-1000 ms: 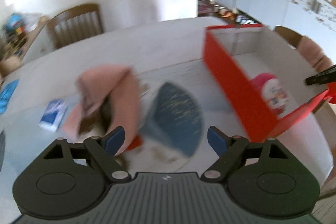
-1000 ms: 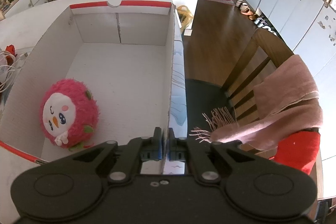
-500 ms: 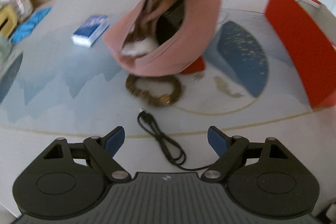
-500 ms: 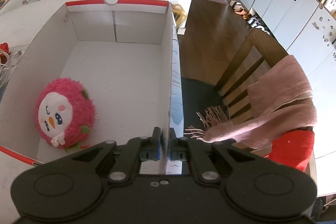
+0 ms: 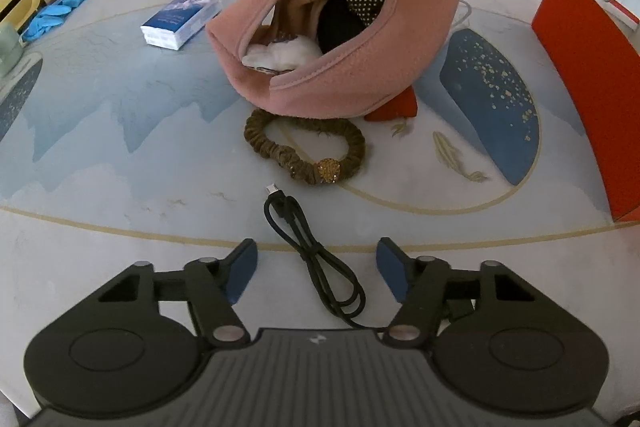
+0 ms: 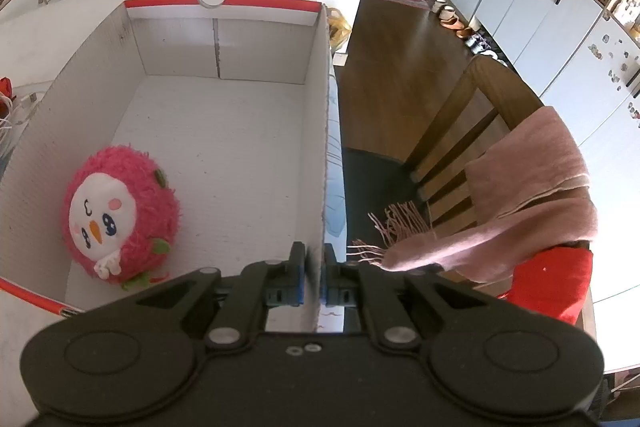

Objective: Organize objects
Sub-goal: 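Return the left gripper to the table and grasp the black USB cable, then carry the black cable with the left gripper into the box and release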

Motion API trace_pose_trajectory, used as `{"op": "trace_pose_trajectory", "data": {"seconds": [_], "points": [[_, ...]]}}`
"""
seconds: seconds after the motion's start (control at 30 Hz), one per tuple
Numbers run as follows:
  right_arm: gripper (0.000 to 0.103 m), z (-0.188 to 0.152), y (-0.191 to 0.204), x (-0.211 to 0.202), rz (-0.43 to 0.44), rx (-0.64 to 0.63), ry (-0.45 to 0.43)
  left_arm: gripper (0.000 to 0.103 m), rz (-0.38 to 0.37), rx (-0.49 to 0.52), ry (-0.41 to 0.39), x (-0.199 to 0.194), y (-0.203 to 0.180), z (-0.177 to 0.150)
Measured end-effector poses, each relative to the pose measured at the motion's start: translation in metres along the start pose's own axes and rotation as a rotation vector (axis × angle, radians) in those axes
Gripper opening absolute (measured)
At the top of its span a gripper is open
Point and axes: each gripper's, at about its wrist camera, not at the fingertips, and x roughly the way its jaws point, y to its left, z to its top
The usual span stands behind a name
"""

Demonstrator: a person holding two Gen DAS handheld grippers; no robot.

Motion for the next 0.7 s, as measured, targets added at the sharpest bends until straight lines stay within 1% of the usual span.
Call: {"op": "trace_pose_trajectory", "data": {"seconds": [0.07, 0.1, 0.13, 0.17, 0.2, 0.27, 0.37, 0.5, 0.57, 0.7], "points": [[0.007, 0.000, 0.000, 0.000, 0.000, 0.001, 0.000, 0.049, -0.001, -0.002, 0.001, -0.001, 0.000, 0.001], [0.007, 0.000, 0.000, 0.000, 0.000, 0.001, 0.000, 0.044, -0.003, -0.002, 0.001, -0.002, 0.000, 0.001], [0.007, 0.000, 0.000, 0.000, 0.000, 0.000, 0.000, 0.035, -0.008, -0.001, 0.000, -0.003, -0.001, 0.002], [0.007, 0.000, 0.000, 0.000, 0.000, 0.000, 0.000, 0.028, -0.013, 0.008, -0.001, -0.003, -0.002, 0.002], [0.007, 0.000, 0.000, 0.000, 0.000, 0.001, 0.000, 0.027, -0.020, 0.024, -0.004, -0.003, -0.003, 0.001], [0.007, 0.000, 0.000, 0.000, 0.000, 0.000, 0.000, 0.019, -0.026, 0.044, -0.009, -0.004, -0.007, 0.000], [0.007, 0.000, 0.000, 0.000, -0.001, -0.001, -0.001, 0.017, -0.056, 0.064, -0.013, -0.004, -0.012, -0.001], [0.007, 0.001, -0.001, 0.000, -0.003, -0.003, -0.003, 0.015, -0.078, 0.114, -0.021, -0.005, -0.025, -0.003], [0.007, 0.001, -0.001, 0.000, -0.003, -0.003, -0.003, 0.012, -0.091, 0.131, -0.031, -0.008, -0.031, -0.004], [0.007, 0.001, 0.000, 0.000, -0.003, -0.004, -0.003, 0.011, -0.130, 0.161, -0.052, -0.017, -0.042, -0.002]]}}
